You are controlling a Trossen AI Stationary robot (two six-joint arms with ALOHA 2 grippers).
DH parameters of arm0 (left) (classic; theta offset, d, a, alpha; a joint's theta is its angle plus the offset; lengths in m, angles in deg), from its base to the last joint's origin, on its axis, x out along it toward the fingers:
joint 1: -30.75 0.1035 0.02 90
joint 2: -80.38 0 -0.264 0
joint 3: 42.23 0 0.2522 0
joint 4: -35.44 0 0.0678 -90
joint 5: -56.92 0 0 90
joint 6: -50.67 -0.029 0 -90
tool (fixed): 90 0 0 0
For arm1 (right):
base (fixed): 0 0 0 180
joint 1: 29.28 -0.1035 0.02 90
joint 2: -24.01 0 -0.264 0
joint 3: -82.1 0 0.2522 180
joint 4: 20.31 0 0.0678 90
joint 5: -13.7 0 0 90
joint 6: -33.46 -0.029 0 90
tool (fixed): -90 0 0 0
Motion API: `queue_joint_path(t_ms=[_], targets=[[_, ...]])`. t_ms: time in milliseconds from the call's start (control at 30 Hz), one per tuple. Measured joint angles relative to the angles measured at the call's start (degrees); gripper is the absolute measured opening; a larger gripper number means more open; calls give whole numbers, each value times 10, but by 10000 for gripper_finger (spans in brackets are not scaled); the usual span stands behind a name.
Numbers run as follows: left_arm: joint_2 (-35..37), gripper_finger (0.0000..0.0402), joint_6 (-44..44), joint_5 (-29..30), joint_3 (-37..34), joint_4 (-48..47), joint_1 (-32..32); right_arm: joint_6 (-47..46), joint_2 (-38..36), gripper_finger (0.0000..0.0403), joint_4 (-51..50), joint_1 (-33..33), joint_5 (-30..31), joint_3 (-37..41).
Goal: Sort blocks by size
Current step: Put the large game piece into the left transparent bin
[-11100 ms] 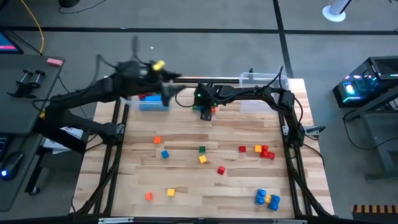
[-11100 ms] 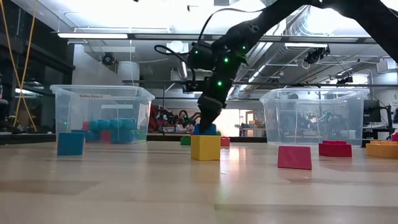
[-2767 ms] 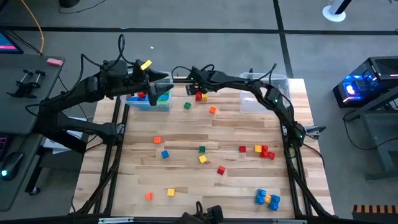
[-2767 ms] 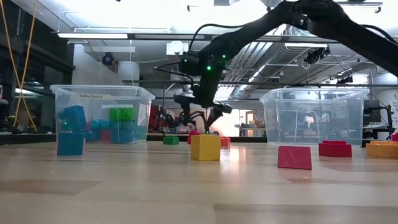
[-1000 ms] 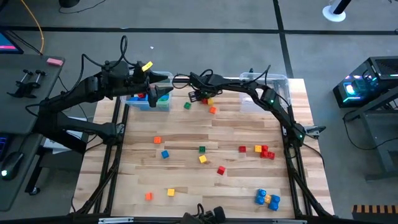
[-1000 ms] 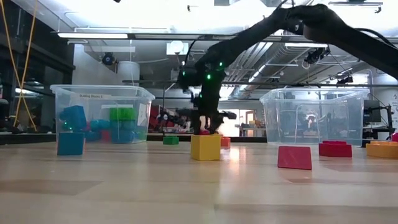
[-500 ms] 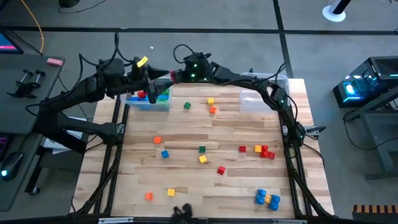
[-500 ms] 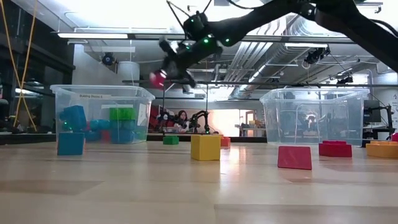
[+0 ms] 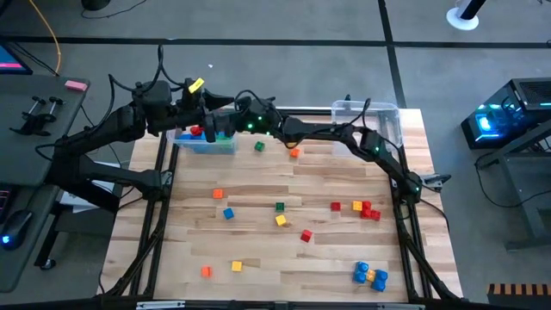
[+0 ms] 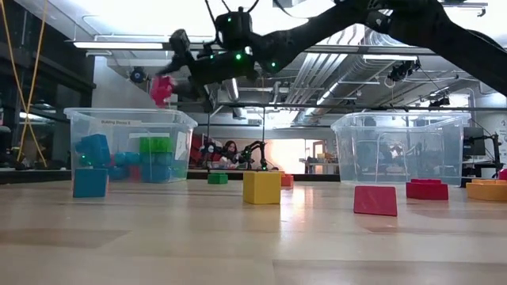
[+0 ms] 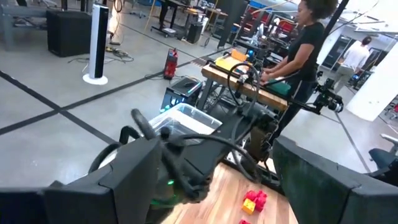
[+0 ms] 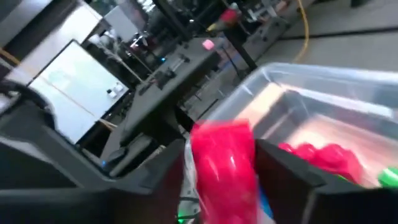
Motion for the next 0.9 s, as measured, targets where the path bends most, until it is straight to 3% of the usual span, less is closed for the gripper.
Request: queue_joint_path(t_ms=[200, 400, 667, 800, 900], targets=[[0, 296, 0, -2, 0, -3, 0, 18, -7, 288, -8, 15, -44, 0], [6, 296, -11, -72, 0, -8, -2, 39, -54, 301, -62, 61, -86, 0], [33, 296, -61, -97, 0, -55, -29, 260, -188, 302, -458, 101, -81, 0], [36, 296, -86, -97, 0, -68, -40, 324, -253, 303, -684, 67, -35, 8], [32, 296, -106, -97, 0, -72, -47, 296, -312, 303, -770, 9, -21, 67]])
